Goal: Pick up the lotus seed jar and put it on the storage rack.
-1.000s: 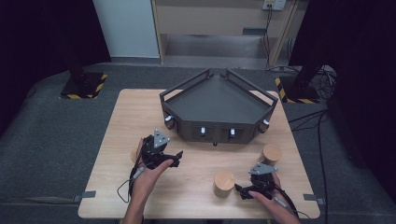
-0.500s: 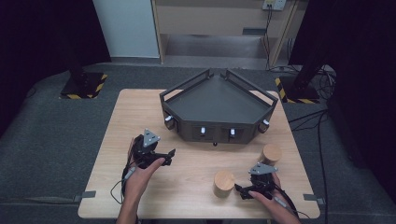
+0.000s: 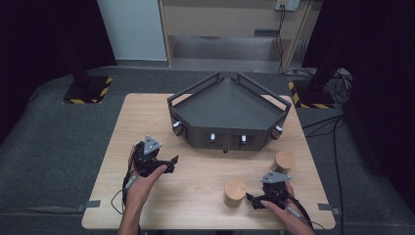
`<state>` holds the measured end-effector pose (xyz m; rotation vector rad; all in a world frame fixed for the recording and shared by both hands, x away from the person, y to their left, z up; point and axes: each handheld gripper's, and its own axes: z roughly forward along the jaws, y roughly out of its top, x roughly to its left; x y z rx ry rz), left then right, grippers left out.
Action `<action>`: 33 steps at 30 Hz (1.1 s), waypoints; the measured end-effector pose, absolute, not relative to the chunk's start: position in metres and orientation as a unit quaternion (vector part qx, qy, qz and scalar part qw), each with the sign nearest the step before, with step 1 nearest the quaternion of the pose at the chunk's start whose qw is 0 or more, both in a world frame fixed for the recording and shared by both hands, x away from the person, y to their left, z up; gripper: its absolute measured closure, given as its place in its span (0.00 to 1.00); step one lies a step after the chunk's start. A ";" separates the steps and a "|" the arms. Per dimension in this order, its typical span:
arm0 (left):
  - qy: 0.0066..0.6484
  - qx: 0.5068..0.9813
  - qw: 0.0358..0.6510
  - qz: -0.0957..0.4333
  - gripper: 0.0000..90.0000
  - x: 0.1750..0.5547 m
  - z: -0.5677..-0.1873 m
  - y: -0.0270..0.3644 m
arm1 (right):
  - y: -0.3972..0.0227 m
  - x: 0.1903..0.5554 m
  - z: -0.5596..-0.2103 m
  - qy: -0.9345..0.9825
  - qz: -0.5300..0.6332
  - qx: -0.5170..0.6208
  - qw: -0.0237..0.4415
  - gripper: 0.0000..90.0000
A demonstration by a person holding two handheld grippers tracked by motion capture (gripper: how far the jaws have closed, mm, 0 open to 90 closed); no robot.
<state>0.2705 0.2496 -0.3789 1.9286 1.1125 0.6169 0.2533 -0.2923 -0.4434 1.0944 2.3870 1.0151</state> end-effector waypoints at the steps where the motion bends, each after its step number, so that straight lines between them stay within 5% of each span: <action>1: 0.440 0.764 0.402 0.246 0.02 0.270 -0.379 0.250 | -0.292 0.253 -0.443 0.837 0.356 0.384 0.162 0.01; 33: 0.449 0.757 0.402 0.252 0.01 0.265 -0.397 0.268 | -0.292 0.253 -0.443 0.836 0.356 0.384 0.163 0.01</action>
